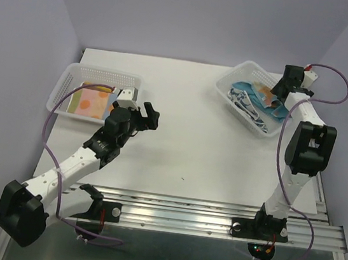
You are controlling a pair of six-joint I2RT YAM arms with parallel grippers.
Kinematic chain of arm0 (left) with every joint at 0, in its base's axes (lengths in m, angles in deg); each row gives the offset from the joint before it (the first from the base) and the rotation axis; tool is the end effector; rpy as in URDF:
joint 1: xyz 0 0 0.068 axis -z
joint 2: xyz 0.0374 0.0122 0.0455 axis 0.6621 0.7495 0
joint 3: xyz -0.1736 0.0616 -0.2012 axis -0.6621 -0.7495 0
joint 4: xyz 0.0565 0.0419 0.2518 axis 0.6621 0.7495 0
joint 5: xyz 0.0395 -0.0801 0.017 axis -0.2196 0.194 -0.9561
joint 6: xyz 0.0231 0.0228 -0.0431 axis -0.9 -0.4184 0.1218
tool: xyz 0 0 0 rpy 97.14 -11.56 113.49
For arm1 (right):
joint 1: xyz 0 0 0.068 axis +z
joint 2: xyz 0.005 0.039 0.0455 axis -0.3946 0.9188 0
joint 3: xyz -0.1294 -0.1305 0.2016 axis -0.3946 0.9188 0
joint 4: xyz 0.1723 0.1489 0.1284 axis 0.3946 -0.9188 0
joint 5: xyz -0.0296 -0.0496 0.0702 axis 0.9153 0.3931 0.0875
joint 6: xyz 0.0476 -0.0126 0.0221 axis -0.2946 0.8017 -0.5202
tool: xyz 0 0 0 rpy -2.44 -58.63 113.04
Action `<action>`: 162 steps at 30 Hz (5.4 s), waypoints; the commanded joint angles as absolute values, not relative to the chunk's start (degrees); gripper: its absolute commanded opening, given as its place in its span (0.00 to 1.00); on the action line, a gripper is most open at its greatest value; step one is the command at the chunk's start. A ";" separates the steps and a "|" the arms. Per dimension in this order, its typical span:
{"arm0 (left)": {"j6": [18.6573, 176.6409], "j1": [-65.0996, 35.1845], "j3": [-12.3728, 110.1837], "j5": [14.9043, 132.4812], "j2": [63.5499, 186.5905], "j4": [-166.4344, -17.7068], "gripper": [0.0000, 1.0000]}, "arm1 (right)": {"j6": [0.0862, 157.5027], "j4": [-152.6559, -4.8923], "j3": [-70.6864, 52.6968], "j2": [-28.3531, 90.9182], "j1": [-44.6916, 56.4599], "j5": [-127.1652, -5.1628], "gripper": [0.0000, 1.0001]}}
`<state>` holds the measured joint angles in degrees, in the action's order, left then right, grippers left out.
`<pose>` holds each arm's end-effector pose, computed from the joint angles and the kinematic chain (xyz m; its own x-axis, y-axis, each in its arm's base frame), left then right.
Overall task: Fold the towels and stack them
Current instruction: Grab crumpled towel, then move the towel to the center of the board, then flatten out the crumpled towel
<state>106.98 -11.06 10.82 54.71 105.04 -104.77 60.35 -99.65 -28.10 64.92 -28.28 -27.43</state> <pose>0.2003 -0.1097 0.2852 -0.2115 -0.2824 -0.9357 0.2806 0.8995 -0.3349 0.4560 -0.0587 0.2567 -0.3997 0.4020 -0.8238 0.6982 0.7159 0.0106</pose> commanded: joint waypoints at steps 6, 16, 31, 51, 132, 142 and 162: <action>107.08 -10.78 10.84 55.06 104.51 -107.72 0.99 | 62.93 -94.79 -30.65 66.82 -29.92 -24.51 0.36; 107.60 -10.78 9.61 55.32 101.26 -107.46 0.99 | 67.06 -88.30 -23.99 58.33 -30.27 -29.77 0.01; 112.08 -10.78 8.38 59.81 93.53 -103.86 0.99 | 70.66 -90.39 -20.89 30.19 -21.77 -48.95 0.01; 119.90 -10.78 8.73 51.99 80.51 -90.94 0.99 | 70.75 -96.19 -57.79 43.71 -1.98 -71.71 0.01; 134.50 -10.87 1.87 49.70 82.54 -78.98 0.99 | 65.40 -81.08 14.53 41.16 49.27 -57.40 0.75; 134.85 -10.87 1.43 50.14 82.27 -78.80 0.99 | 62.58 -79.33 12.58 46.97 49.71 -50.00 0.50; 132.30 -10.78 1.17 57.16 85.25 -84.41 0.99 | 57.05 -85.11 13.82 37.92 38.03 -38.66 0.01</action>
